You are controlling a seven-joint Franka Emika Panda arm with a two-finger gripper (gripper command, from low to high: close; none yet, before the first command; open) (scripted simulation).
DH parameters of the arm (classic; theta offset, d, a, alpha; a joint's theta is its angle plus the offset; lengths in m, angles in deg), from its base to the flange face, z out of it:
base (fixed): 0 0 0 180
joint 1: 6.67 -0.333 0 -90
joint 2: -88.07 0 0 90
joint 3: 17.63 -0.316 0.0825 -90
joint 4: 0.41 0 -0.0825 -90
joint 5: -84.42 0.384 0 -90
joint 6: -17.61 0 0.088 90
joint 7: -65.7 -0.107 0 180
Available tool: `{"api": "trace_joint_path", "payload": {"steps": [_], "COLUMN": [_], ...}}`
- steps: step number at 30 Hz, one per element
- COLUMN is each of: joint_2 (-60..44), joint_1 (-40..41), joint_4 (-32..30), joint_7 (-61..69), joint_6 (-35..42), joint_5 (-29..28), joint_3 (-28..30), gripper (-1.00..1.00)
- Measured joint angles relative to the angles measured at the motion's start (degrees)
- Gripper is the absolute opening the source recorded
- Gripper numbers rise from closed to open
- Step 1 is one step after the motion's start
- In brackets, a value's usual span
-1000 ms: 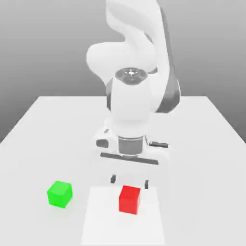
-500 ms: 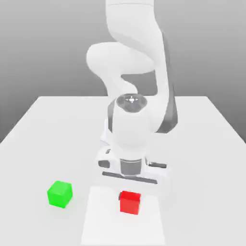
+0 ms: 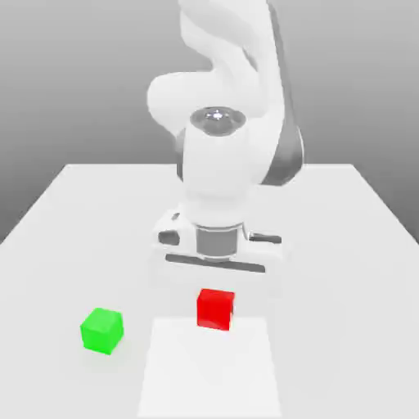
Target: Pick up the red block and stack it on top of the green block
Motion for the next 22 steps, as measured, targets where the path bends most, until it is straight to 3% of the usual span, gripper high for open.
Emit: {"api": "trace_joint_path", "payload": {"steps": [6,19,20,22], "joint_2": [1.9,-9.5,-10.3,-10.3], "joint_1": [7.5,7.5,7.7,7.7], "joint_4": [0.9,1.4,1.4,1.4], "joint_7": [11.0,18.0,18.4,18.4], "joint_6": [2.9,-7.6,-8.4,-8.4], "joint_5": [-1.5,7.7,8.2,8.2], "joint_3": [7.1,5.6,5.3,5.3], "gripper": [-1.0,-1.0,1.0,1.0]}}
